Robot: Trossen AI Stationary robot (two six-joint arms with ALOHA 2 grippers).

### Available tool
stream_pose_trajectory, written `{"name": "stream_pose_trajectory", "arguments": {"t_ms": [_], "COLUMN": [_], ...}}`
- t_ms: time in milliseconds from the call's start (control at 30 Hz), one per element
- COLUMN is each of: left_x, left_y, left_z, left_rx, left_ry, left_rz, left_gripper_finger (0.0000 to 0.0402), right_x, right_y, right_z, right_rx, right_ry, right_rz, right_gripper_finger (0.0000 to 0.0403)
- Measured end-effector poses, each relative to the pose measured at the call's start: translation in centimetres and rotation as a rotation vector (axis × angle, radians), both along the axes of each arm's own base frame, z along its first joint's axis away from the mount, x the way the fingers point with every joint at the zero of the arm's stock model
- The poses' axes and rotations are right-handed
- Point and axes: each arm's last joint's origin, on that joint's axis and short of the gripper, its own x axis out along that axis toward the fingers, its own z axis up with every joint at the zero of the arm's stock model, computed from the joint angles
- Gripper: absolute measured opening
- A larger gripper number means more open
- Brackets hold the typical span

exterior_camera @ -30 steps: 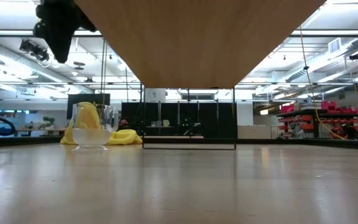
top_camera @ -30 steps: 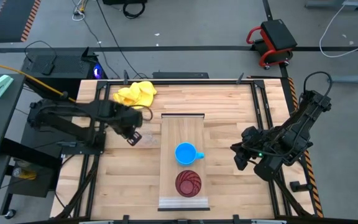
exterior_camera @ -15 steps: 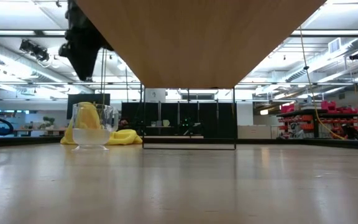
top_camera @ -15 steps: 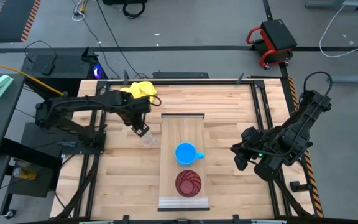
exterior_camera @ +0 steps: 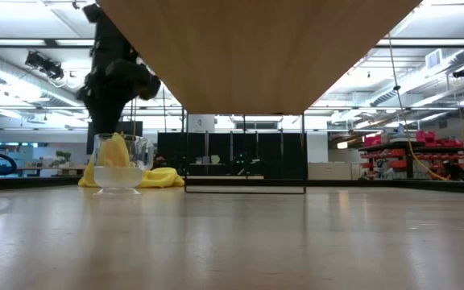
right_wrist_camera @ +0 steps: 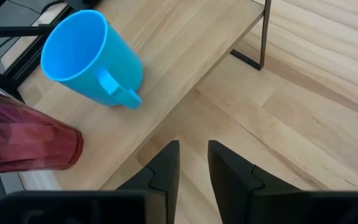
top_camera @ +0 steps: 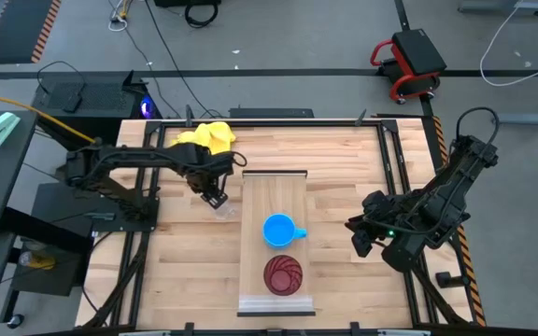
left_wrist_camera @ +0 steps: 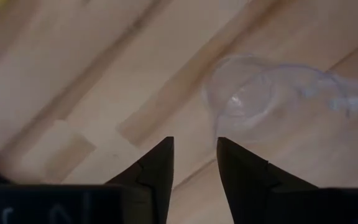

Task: Stack small to large cups/mugs on shelf
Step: Put the transparent cup on the shelf

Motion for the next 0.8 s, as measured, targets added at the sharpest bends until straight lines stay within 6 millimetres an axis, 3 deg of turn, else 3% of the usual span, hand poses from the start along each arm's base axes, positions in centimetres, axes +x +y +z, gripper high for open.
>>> {"name": "stream_pose_trajectory", "arguments": {"t_ms": [100, 233, 400, 800], "left_x": [0.0, 0.1, -0.5, -1.5], "left_y": [-0.3, -0.6, -0.6, -0.9], "left_z": [-0.5, 0.4, 0.7, -1.9], "left_rx": [-0.029, -0.017, -0.008, -0.030], "left_ry": [-0.068, -0.159, -0.134, -0.082], "left_rz": [0.026, 0.022, 0.028, 0.078], "left_gripper_finger": [0.0125, 0.0124, 0.0130, 0.0123], "right_x": [0.0, 0.0, 0.0, 0.0], "right_y": [0.0, 0.0, 0.0, 0.0], "right_z": [0.0, 0.0, 0.0, 0.0], "right_rx": [-0.004, -0.006, -0.006, -0.006], "right_ry": [0.002, 0.003, 0.003, 0.003], "right_rz": [0.004, 0.006, 0.006, 0.006], "right_gripper_finger": [0.0092, 0.0091, 0.0092, 0.0090]}}
